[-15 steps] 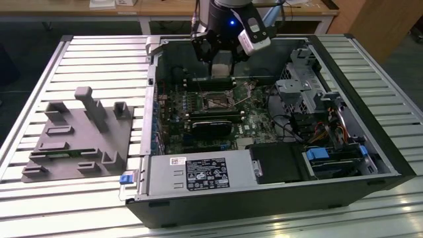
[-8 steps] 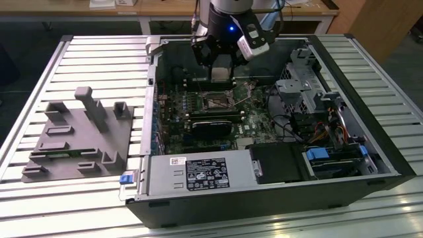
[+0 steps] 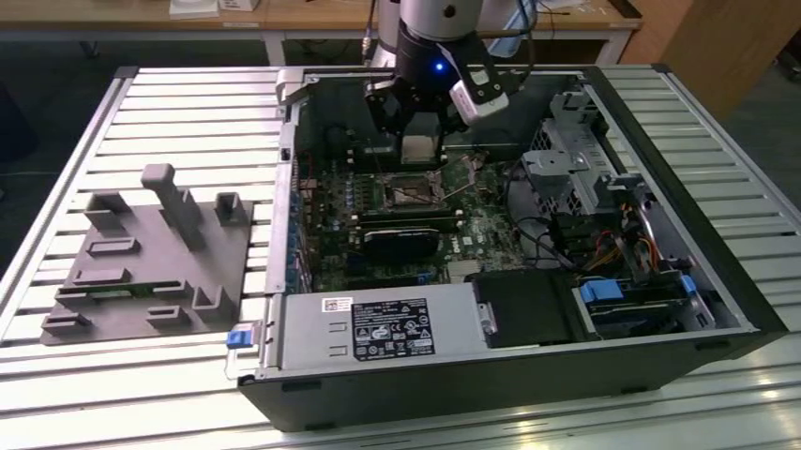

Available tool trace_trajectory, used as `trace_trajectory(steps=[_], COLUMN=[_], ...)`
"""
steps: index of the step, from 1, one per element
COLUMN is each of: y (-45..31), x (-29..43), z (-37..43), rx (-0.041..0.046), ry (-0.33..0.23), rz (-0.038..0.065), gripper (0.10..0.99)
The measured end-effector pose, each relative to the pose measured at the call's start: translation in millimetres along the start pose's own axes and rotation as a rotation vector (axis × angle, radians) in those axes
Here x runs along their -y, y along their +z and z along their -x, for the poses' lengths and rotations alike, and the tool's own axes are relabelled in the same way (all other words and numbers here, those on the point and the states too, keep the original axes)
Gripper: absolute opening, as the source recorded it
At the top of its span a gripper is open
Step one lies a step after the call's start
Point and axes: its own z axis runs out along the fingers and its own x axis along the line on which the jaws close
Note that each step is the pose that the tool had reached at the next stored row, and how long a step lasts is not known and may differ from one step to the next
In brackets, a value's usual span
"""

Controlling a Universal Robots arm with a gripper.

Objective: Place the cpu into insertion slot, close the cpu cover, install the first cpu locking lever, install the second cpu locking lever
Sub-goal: 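Place the cpu into insertion slot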

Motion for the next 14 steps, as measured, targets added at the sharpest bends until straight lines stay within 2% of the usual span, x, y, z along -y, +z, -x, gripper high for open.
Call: trace_trajectory(steps=[14], y=[23.6], x=[0.8], z=[4.8], rx=[0.0000], ry=[0.000], rz=[-0.001], gripper=[0.541])
